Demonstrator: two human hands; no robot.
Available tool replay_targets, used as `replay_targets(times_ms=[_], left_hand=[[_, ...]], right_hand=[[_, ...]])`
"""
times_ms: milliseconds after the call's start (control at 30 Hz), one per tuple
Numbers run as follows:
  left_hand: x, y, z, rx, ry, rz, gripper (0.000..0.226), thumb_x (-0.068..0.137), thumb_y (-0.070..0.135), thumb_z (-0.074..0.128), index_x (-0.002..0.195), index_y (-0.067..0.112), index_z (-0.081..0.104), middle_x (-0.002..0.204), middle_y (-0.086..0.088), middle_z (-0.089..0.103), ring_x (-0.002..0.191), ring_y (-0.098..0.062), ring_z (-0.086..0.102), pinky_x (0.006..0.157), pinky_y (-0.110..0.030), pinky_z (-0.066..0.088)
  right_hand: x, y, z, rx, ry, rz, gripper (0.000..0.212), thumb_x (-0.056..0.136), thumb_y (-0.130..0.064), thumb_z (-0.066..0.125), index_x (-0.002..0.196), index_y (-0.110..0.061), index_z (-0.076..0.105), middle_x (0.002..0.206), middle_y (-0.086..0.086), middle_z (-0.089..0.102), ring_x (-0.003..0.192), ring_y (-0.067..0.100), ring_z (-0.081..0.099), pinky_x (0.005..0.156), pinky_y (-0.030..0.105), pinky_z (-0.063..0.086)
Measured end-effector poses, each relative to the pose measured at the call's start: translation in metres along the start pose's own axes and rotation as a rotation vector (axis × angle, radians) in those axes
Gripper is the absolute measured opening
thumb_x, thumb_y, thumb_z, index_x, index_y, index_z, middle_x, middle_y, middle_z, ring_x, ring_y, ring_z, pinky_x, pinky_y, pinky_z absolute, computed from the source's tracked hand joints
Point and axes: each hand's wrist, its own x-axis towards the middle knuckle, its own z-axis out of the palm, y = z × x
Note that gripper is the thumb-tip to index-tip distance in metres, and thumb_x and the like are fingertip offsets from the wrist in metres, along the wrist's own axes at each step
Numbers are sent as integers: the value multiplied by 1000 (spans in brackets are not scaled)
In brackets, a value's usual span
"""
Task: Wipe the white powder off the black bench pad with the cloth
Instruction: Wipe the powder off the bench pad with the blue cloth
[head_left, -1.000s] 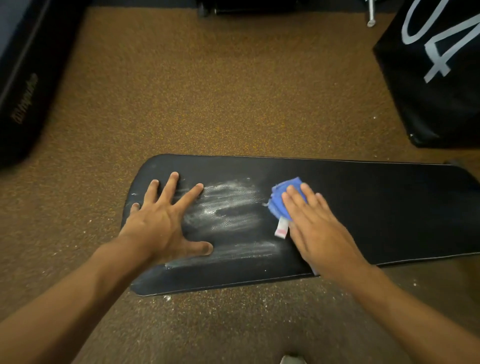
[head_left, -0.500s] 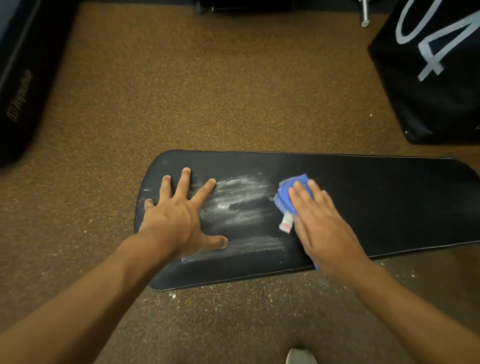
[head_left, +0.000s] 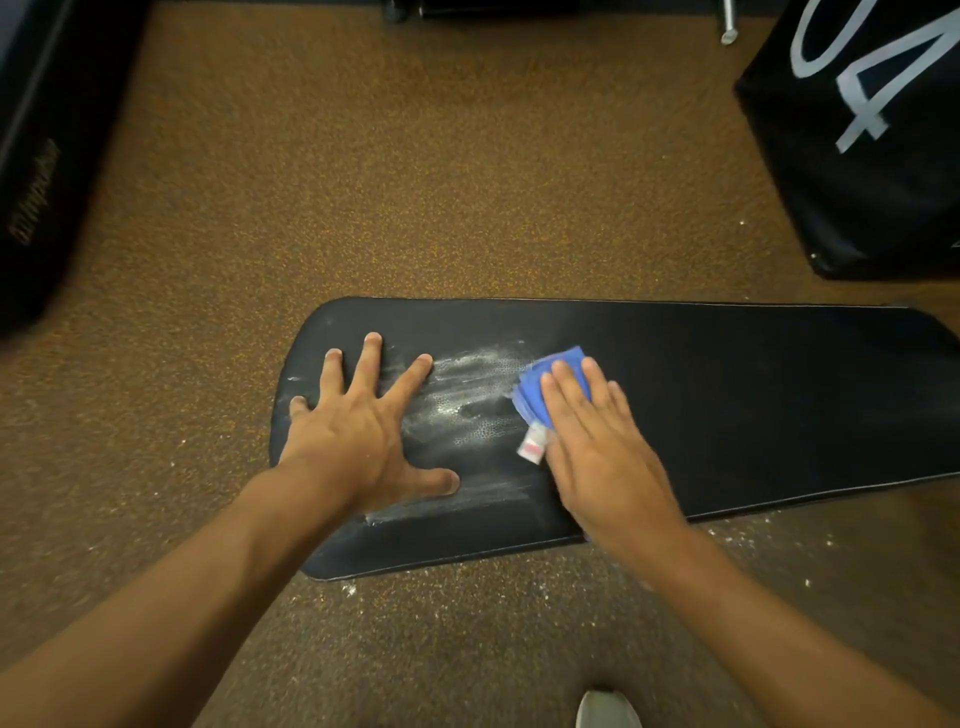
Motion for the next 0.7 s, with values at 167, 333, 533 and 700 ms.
replay_targets(times_ms=[167, 333, 533, 700], left_hand=[[0, 0, 0, -1, 6, -4, 128, 56, 96, 55, 152, 51, -17, 166, 1, -26, 153, -38, -13, 117, -66, 25], [-1, -2, -1, -24, 5, 19, 126, 58, 96, 54, 151, 52, -19, 165, 1, -28, 153, -38, -15, 117, -66, 24], [-17, -16, -3, 4, 79, 97, 127, 56, 99, 50, 149, 54, -23, 164, 0, -31, 154, -35, -16, 122, -60, 20], [-24, -37, 2, 87, 10, 138, 135, 50, 99, 54, 146, 54, -30, 161, -1, -37, 153, -36, -19, 123, -58, 17]], right_hand=[[-24, -33, 7, -47, -46, -183, 55, 104, -27, 31, 155, -6, 26, 163, 11, 23, 153, 33, 7, 122, 50, 19], [-27, 25, -4, -109, -71, -269, 56, 102, -29, 29, 153, -8, 33, 160, 10, 33, 151, 30, 17, 118, 47, 19], [11, -27, 3, 19, -1, -32, 56, 101, -24, 31, 153, -2, 30, 162, 15, 28, 152, 38, 11, 122, 52, 17], [-38, -14, 3, -51, -97, -417, 57, 102, -28, 33, 156, -10, 26, 164, 6, 23, 154, 26, 7, 121, 45, 15]])
